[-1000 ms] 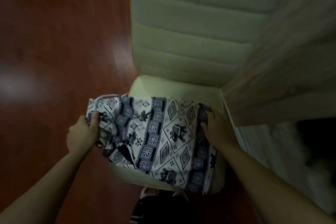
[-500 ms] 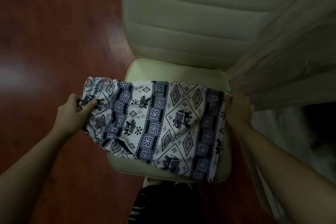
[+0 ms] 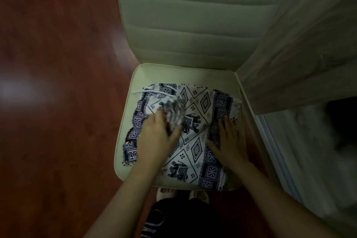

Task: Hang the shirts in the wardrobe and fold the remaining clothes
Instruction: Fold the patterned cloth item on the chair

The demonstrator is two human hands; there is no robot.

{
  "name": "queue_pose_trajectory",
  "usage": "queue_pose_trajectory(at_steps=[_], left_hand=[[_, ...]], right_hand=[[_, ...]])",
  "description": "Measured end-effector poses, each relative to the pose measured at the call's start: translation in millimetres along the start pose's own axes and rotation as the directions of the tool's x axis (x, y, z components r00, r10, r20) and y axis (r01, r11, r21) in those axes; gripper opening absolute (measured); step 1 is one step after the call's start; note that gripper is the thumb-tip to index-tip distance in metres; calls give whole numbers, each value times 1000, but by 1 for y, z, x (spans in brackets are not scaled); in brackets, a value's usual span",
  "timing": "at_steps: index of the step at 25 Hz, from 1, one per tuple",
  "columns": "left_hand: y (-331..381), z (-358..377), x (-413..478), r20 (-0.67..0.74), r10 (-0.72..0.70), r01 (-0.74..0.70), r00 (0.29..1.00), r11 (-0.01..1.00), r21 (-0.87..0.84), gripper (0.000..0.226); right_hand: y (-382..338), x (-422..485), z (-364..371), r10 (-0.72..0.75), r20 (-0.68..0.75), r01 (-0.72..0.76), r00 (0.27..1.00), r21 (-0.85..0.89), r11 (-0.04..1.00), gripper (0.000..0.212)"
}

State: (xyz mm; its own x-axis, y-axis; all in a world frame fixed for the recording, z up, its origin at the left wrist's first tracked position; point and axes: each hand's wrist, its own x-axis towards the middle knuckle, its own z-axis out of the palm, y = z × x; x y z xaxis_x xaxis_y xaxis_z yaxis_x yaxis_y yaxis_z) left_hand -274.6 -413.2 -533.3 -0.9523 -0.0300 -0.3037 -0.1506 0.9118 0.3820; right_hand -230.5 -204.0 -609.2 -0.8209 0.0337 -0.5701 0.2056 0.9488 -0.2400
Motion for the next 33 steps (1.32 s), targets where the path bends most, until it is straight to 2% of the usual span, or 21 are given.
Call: queue_pose_trajectory(at_steps=[2, 4, 7, 10, 14, 16, 18, 20, 22, 24, 25, 26, 28, 29, 31, 32, 33], left_hand=[[5, 24, 2, 9, 30, -31, 999, 999, 39, 68], [2, 45, 7, 23, 127, -129, 992, 982, 139, 75], [-12, 74, 13, 220, 215, -276, 952, 914, 297, 75], [-22, 84, 24, 217, 192, -258, 957, 905, 339, 71], [-31, 77, 42, 107, 123, -150, 987, 944, 294, 69], [-37, 71, 47, 128, 94, -127, 987, 950, 284, 70], [-37, 70, 43, 189, 105, -161, 976, 936, 314, 73], [-30, 65, 40, 220, 139, -195, 966, 946, 258, 76], [-26, 50, 42, 135, 158, -172, 978, 980, 99, 68], [-35, 32, 48, -108, 107, -108, 988, 994, -6, 55], [-44, 25, 51, -178, 31, -34, 984, 999, -11, 54], [-54, 19, 54, -163, -75, 71, 984, 997, -32, 60], [-69, 8, 60, 102, -281, 296, 954, 937, -188, 82], [-73, -1, 64, 247, -323, 382, 913, 891, -246, 86], [-75, -22, 75, 449, -329, 489, 831, 816, -308, 75], [-74, -31, 80, 490, -309, 494, 815, 813, -307, 62], [-69, -39, 84, 480, -289, 455, 828, 846, -277, 49]], right_hand=[[4, 3, 5, 3, 55, -3, 999, -3, 1000, 99], [3, 5, 10, -5, 73, 3, 997, 21, 1000, 110], [4, 5, 13, -8, 63, 9, 998, -5, 1000, 123], [9, 3, 10, -5, 43, 8, 999, -76, 997, 120], [21, 1, 6, -6, 26, 9, 1000, -126, 992, 121], [21, 1, 5, -11, 34, 15, 999, -124, 992, 123], [20, 3, 6, -13, 57, 19, 998, -104, 994, 126], [20, 4, 6, -19, 80, 25, 997, -76, 997, 128], [20, 5, 5, -24, 89, 30, 996, -72, 997, 128], [20, 6, 5, -23, 96, 32, 995, -92, 995, 126], [19, 6, 5, -25, 98, 36, 995, -108, 993, 126], [18, 5, 4, -27, 102, 39, 994, -122, 992, 126], [17, 5, -1, -32, 113, 49, 993, -147, 988, 127], [17, 5, -6, -40, 126, 60, 991, -158, 986, 125], [19, 4, -20, -56, 144, 76, 988, -140, 987, 115], [20, 3, -26, -62, 147, 77, 987, -100, 992, 109], [19, 1, -31, -59, 162, 66, 985, -36, 997, 104]])
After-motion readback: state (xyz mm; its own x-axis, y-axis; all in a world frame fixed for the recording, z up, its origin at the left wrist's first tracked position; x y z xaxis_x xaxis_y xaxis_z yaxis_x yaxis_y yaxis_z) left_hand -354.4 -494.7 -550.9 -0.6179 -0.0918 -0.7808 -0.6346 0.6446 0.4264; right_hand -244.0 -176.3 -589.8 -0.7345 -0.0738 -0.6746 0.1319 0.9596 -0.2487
